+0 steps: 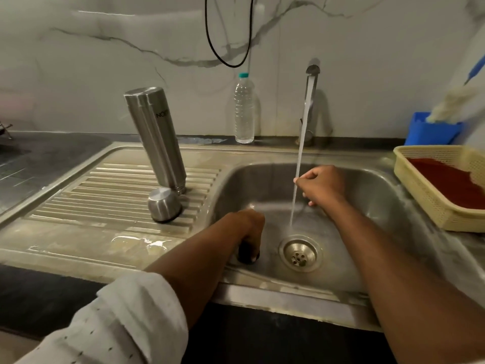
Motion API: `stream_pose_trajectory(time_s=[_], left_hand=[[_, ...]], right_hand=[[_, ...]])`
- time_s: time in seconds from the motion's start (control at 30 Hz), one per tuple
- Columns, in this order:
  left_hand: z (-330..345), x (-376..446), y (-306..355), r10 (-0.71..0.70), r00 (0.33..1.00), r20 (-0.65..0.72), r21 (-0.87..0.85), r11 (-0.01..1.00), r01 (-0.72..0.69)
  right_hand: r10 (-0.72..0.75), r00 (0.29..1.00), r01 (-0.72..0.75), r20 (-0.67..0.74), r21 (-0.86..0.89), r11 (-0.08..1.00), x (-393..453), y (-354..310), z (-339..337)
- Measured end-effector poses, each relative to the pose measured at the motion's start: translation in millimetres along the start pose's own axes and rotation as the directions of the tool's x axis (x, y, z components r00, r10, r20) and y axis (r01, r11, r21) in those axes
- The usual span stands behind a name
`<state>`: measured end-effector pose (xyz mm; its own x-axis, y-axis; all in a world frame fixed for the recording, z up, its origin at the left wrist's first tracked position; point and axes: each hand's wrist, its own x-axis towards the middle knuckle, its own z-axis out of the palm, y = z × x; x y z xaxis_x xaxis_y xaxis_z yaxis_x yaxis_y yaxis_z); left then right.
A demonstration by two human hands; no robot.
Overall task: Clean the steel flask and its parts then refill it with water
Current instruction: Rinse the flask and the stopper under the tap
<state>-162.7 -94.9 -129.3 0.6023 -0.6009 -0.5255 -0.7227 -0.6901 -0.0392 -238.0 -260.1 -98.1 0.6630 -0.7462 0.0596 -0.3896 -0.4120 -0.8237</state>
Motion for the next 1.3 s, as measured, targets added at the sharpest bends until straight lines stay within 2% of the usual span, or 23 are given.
stream_pose_trajectory(time_s=[0.1, 0.17, 0.23, 0.27, 0.3, 0.37, 0.4, 0.47, 0.53, 0.63, 0.73, 0.8, 0.87, 0.9, 1.0, 1.17, 1.23, 1.3], left_hand=[[-4.3, 3.7, -3.5, 0.007, 0.998, -0.061, -0.025, 1.0, -0.008], [-13.5, 5.9, -7.1, 0.001, 0.982, -0.189, -0.097, 0.995, -0.02], [-26.7, 7.9, -8.5, -0.015, 0.931, -0.366, -0.284, 0.954, -0.096], [-33.0, 9.5, -7.8, -0.048, 0.893, -0.448, -0.421, 0.892, -0.163], [-39.0, 11.1, -5.7, -0.106, 0.856, -0.507, -0.568, 0.788, -0.239], [-48.8, 16.2, 1.2, -0.212, 0.823, -0.526, -0.784, 0.497, -0.373], [-53.1, 18.6, 5.9, -0.217, 0.829, -0.516, -0.831, 0.363, -0.422], [-58.1, 26.4, 15.1, -0.179, 0.842, -0.509, -0.86, 0.158, -0.486], [-56.6, 31.5, 22.2, -0.143, 0.847, -0.513, -0.857, 0.032, -0.514], [-48.0, 40.2, 27.0, -0.111, 0.819, -0.563, -0.825, 0.031, -0.564], [-43.0, 46.4, 27.3, -0.154, 0.771, -0.618, -0.784, 0.056, -0.618], [-41.0, 51.4, 27.4, -0.19, 0.758, -0.624, -0.776, 0.041, -0.629], [-40.1, 53.2, 26.5, -0.209, 0.743, -0.637, -0.767, 0.074, -0.637], [-40.5, 52.9, 25.5, -0.203, 0.733, -0.649, -0.758, 0.092, -0.646], [-42.0, 50.3, 23.8, -0.134, 0.706, -0.695, -0.717, 0.063, -0.694], [-45.1, 48.8, 22.0, -0.14, 0.714, -0.686, -0.726, 0.076, -0.683], [-43.2, 52.6, 20.6, -0.168, 0.699, -0.695, -0.718, 0.139, -0.682], [-41.4, 56.5, 21.1, -0.235, 0.704, -0.67, -0.743, 0.205, -0.638]], right_hand=[[0.028, 1.0, -0.028, 0.006, 0.0, 1.0, 1.0, 0.8, -1.1], [0.061, 0.998, -0.061, 0.005, 0.027, 0.998, 3.0, 2.8, -2.9], [0.101, 0.995, -0.102, 0.008, 0.091, 0.991, 6.1, 5.9, -5.0], [0.12, 0.993, -0.12, 0.01, 0.139, 0.983, 7.7, 7.4, -5.8], [0.135, 0.991, -0.135, 0.015, 0.19, 0.972, 9.4, 8.7, -6.3], [0.147, 0.988, -0.151, 0.036, 0.281, 0.948, 12.1, 8.8, -7.0], [0.133, 0.989, -0.145, 0.057, 0.326, 0.934, 13.1, 8.0, -7.5], [0.083, 0.991, -0.118, 0.102, 0.405, 0.907, 14.9, 6.5, -8.5], [0.05, 0.99, -0.106, 0.129, 0.474, 0.874, 17.3, 7.4, -7.9], [0.014, 0.99, -0.092, 0.142, 0.562, 0.822, 19.0, 10.0, -6.3], [-0.063, 0.989, -0.022, 0.137, 0.545, 0.838, 16.3, 11.9, -4.7], [-0.089, 0.988, 0.009, 0.125, 0.536, 0.844, 14.4, 12.3, -4.6], [-0.103, 0.987, 0.014, 0.127, 0.563, 0.827, 13.5, 11.3, -4.6], [-0.105, 0.986, 0.01, 0.132, 0.577, 0.817, 12.5, 9.7, -5.0], [-0.085, 0.983, -0.031, 0.164, 0.602, 0.798, 9.8, 3.3, -5.5], [0.024, 0.972, -0.16, 0.232, 0.586, 0.794, 9.3, 2.2, -2.6], [-0.025, 0.989, -0.051, 0.142, 0.504, 0.862, 9.0, 3.3, -1.5], [-0.162, 0.985, 0.13, 0.055, 0.37, 0.92, 9.9, 4.3, 1.3]])
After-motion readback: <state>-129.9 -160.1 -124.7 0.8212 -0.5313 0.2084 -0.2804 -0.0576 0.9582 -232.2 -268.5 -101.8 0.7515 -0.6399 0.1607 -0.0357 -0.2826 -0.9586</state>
